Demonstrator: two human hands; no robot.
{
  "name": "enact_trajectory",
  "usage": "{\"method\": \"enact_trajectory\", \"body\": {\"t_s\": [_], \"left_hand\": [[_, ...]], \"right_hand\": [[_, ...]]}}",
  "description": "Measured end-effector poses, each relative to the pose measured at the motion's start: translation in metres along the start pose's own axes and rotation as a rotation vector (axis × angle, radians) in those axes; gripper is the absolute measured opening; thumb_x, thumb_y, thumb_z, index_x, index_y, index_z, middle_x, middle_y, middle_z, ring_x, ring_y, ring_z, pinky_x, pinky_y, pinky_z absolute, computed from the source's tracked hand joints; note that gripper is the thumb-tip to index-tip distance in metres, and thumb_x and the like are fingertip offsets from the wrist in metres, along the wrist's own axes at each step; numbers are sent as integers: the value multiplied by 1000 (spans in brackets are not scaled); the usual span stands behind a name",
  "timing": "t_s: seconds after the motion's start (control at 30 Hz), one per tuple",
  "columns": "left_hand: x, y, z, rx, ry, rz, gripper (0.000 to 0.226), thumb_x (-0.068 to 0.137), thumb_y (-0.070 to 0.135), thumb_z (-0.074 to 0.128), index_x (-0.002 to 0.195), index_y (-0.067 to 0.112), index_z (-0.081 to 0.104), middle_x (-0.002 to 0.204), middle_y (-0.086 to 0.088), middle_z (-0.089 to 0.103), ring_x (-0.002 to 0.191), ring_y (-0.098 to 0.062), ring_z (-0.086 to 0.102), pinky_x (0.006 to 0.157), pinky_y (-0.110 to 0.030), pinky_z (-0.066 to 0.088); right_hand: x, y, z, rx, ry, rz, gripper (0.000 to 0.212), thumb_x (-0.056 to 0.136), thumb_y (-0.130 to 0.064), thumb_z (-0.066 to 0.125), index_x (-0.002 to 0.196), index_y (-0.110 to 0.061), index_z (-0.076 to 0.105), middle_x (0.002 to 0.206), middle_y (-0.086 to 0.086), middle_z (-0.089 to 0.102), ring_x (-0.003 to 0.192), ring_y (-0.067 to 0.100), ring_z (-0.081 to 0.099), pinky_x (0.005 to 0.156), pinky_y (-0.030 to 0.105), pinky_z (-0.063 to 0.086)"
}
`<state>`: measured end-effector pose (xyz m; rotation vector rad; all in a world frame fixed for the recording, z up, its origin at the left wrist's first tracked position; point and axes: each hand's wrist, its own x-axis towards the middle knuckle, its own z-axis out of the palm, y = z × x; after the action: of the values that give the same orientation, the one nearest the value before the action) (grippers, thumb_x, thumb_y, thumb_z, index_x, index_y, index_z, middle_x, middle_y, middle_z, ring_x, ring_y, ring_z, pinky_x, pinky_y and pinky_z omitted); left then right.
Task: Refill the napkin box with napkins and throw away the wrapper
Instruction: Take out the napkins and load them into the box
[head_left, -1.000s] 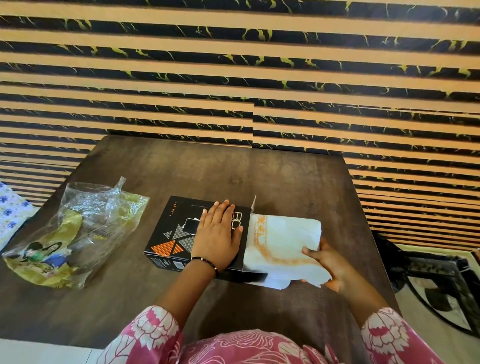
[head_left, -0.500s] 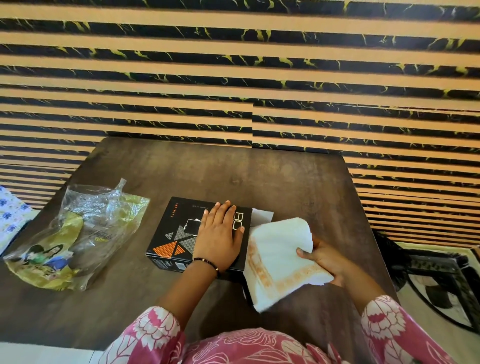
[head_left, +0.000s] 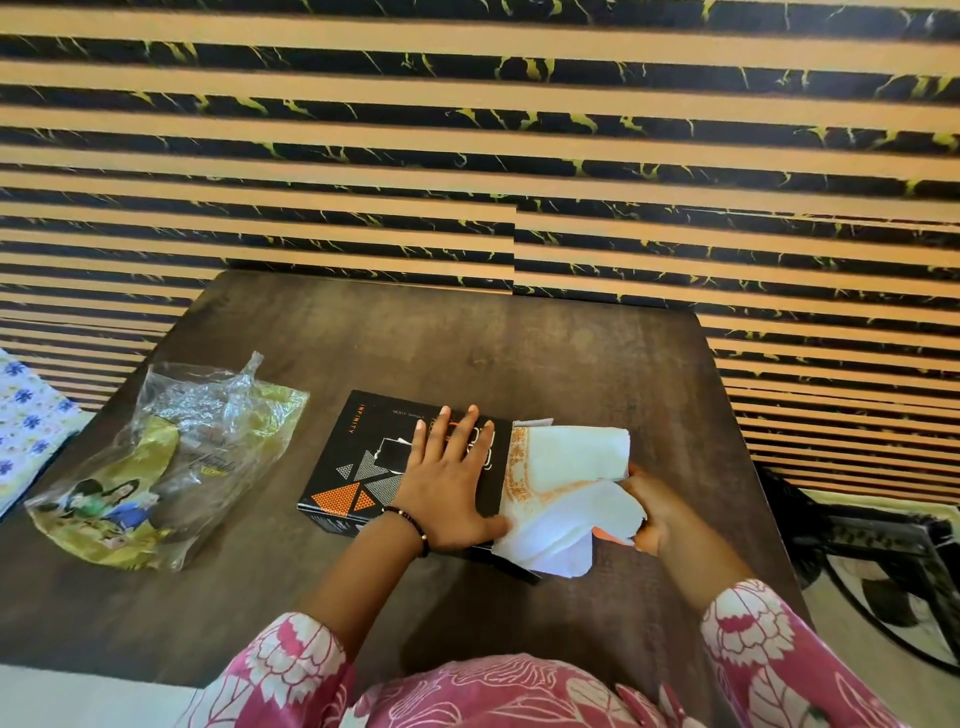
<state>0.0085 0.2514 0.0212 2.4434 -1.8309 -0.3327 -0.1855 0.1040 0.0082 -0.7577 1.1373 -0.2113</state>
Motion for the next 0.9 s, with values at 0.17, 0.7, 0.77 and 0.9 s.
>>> {"method": "enact_trajectory", "body": {"t_s": [0.17, 0.7, 0.77, 0.9], "left_hand": [[-4, 11, -3, 30, -25, -5, 106, 59, 60, 43, 146, 23, -5, 157, -5, -15, 142, -31, -20, 113, -55, -15], [-2, 11, 5, 64, 52, 8, 88, 71, 63, 11, 147, 22, -4, 158, -3, -11, 144, -25, -14, 114, -57, -10], [-2, 11, 5, 50, 53, 5, 83, 77, 63, 18, 147, 26, -5, 158, -3, -11, 144, -25, -14, 113, -58, -10], [-5, 11, 2, -38, 86, 104, 68, 72, 58, 22, 139, 48, 20, 158, 2, -6, 144, -28, -9, 107, -64, -14]], "right_hand": [[-7, -6, 2, 122, 18, 18, 27, 96, -19, 38, 84, -6, 59, 67, 17, 68, 60, 30, 65, 39, 34, 53], [5, 27, 3, -74, 113, -240, 35, 88, 2, 46, 117, -17, 54, 109, 14, 66, 92, 30, 65, 66, 40, 57], [4, 36, -1, -185, 129, -333, 42, 88, 2, 49, 124, -17, 50, 119, 12, 63, 102, 27, 63, 77, 41, 55], [2, 42, -5, -183, 134, -359, 44, 89, 0, 50, 128, -19, 48, 118, 9, 63, 104, 27, 63, 81, 44, 55]]}}
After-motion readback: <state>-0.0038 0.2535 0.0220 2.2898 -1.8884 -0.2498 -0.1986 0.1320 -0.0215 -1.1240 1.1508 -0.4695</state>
